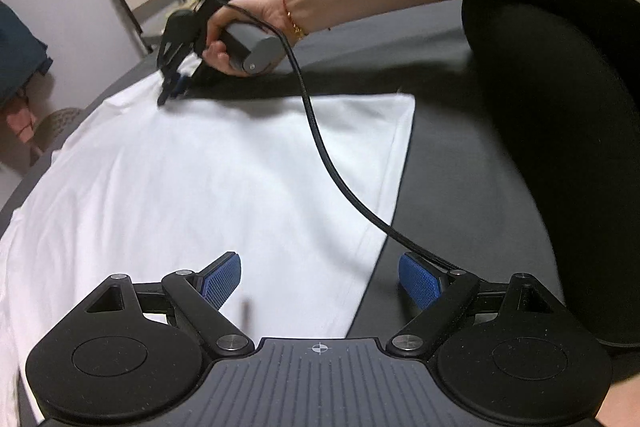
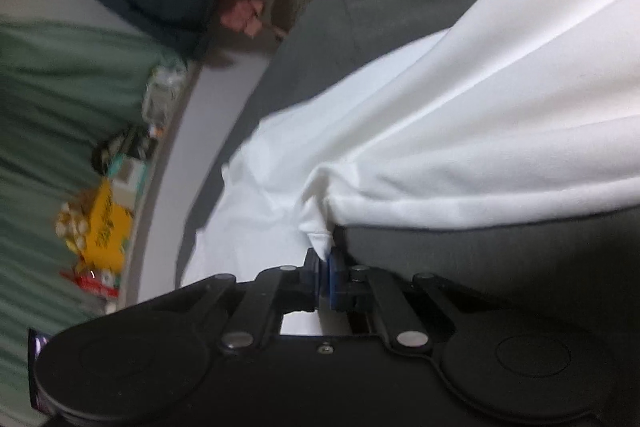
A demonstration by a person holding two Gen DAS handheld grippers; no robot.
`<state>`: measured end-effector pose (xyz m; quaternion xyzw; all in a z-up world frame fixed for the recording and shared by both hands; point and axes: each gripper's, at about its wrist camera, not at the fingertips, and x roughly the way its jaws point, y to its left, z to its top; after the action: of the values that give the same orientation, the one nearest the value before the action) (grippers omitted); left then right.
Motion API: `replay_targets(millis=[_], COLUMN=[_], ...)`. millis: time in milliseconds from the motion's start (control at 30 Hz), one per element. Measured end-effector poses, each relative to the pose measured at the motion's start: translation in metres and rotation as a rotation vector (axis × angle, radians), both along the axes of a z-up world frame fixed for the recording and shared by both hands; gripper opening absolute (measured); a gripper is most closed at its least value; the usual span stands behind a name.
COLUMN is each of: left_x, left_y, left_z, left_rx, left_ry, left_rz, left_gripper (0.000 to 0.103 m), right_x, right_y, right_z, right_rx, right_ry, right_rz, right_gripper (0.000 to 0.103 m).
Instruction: Fold clothes
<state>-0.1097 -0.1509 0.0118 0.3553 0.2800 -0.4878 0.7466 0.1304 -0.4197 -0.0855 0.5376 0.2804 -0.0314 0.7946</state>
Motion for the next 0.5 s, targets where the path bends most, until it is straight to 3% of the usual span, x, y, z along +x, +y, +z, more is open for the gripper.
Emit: replay_targets(millis=[267,400,500], left_x=[0.005,0.030,0.066], left_y=[0.003,0.024,0.071], left_z=[-0.014,-0.004,0.005], left_rx=[0.058,0.012,-0.010], left_ry=[0.022,0.034,0.041], left_rz=[0.021,0.136,0.365], left_gripper=[0.087,0.087,0.087], right_x=[-0.005,-0.016,-0.028], right_y=[-0.009,-0.004,0.013], right_z=[0.003,0.026,0.058], right_rx=[0.003,-0.046,-0.221], right_ry=[0.001,0.050,0.113], right_rz=[0.000,-0.021,-0.021], right_gripper=[0.009,0.041,0.051])
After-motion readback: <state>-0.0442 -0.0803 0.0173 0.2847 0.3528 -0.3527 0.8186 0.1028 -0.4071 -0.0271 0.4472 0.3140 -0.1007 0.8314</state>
